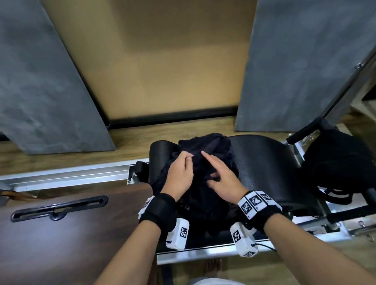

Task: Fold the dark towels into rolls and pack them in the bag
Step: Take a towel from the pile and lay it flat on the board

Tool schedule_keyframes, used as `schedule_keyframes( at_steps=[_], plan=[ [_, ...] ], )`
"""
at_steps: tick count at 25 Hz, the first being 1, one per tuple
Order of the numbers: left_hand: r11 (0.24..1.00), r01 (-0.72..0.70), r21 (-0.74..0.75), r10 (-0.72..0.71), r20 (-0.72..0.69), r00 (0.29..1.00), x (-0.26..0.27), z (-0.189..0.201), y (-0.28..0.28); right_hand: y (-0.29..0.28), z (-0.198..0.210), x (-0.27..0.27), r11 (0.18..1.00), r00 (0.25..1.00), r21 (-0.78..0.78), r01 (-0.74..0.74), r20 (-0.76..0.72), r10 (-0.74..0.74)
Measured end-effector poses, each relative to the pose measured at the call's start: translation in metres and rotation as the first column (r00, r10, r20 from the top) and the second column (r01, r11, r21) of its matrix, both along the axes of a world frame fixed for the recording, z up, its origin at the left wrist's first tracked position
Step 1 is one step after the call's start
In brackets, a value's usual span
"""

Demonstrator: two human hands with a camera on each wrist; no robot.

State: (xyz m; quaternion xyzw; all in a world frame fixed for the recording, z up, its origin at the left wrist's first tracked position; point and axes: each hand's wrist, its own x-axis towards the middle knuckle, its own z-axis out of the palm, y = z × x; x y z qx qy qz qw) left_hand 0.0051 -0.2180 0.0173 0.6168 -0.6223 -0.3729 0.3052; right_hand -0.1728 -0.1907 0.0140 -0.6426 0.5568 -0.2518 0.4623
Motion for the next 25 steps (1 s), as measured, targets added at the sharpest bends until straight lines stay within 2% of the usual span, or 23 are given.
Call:
schedule_keyframes(
  at_steps=[2,3,6,8,12,14,16,19,20,22,23,25],
  plan=[
    [0.996,0.042,-0.083,-0.047,-0.061,0.997,-0.004,0.028,0.014,0.009,0.022,0.003,0.997,0.999,-0.063,-0.035,0.014,0.036],
    [0.99,0.07,-0.125,-0.081,-0.085,0.993,-0.006,0.041,0.023,0.015,0.032,0.004,0.995,1.0,-0.102,-0.007,0.016,0.009],
    [0.966,0.136,-0.22,-0.166,-0.121,0.979,-0.01,0.07,0.064,0.04,0.064,-0.001,0.921,0.979,-0.33,0.206,0.068,-0.194],
    [0.956,0.141,-0.256,-0.183,-0.147,0.972,-0.01,0.08,0.092,0.059,0.088,-0.005,0.874,0.955,-0.386,0.295,0.149,-0.256],
    [0.961,0.056,-0.272,-0.081,-0.08,0.994,-0.007,0.088,0.153,0.11,0.13,-0.016,0.827,0.913,-0.398,0.396,0.271,-0.306],
    [0.954,-0.039,-0.297,0.006,-0.109,0.994,-0.003,0.095,0.183,0.138,0.15,-0.022,0.809,0.902,-0.414,0.417,0.296,-0.314],
    [0.945,-0.125,-0.302,0.045,-0.257,0.965,0.002,0.108,0.21,0.16,0.164,-0.027,0.774,0.897,-0.453,0.441,0.239,-0.371],
    [0.926,-0.181,-0.331,0.027,-0.42,0.907,0.007,0.136,0.245,0.201,0.179,-0.024,0.755,0.904,-0.539,0.373,0.027,-0.428],
    [0.917,-0.184,-0.354,0.014,-0.432,0.902,0.007,0.145,0.253,0.213,0.182,-0.019,0.774,0.916,-0.545,0.323,-0.027,-0.401],
    [0.91,-0.143,-0.388,-0.022,-0.39,0.92,0.009,0.157,0.266,0.232,0.184,-0.008,0.858,0.977,-0.477,0.189,0.001,-0.215],
    [0.917,-0.101,-0.387,-0.046,-0.353,0.934,0.01,0.161,0.272,0.24,0.183,-0.003,0.907,0.994,-0.409,0.102,0.083,-0.075],
    [0.938,-0.037,-0.344,-0.07,-0.294,0.953,0.016,0.164,0.283,0.253,0.182,0.006,0.956,0.962,-0.288,-0.051,0.244,0.125]
  ],
)
